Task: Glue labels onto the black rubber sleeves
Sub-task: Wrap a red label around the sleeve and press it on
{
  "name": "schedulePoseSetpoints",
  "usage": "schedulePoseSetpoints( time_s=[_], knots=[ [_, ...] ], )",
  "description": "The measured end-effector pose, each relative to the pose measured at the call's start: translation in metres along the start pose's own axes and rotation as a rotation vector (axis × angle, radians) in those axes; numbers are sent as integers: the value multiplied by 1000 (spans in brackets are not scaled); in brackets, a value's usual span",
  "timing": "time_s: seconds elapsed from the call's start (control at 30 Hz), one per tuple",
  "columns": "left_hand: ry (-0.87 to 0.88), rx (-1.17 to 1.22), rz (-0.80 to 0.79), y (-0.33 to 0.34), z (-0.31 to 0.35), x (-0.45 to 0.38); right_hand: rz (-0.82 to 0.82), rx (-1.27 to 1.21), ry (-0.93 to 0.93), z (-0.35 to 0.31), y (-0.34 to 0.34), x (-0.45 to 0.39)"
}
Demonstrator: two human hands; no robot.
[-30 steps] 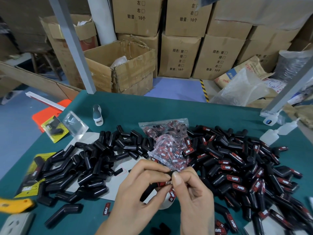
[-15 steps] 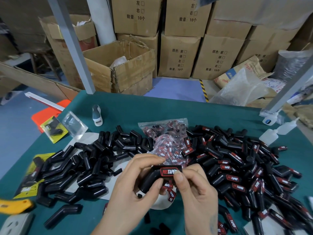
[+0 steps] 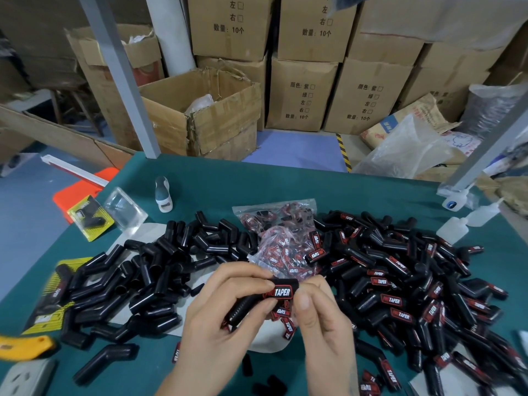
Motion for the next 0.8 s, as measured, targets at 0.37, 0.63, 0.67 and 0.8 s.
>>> schedulePoseSetpoints(
  time_s=[0.37, 0.63, 0.67, 0.8],
  knots=[
    [-129, -25, -305, 16, -17, 0, 150, 32, -57, -4, -61, -13],
    [-58, -568, -282, -1, -77, -7, 508, 399, 214, 80, -202, -44],
    [-67, -650, -301, -3, -88, -7, 510, 499, 234, 86, -205, -43],
    [-166, -942, -351, -19, -132, -2, 515, 864, 167, 79, -203, -38]
  ],
)
Point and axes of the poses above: each hand's wrist, its own x-axis away from the middle knuckle, its own y-axis out of the palm, z = x × y, the point moved 8 cm from there along -x, towards the middle knuckle, and after that the axes turned 1 degree about x, right-handed, at the moved point
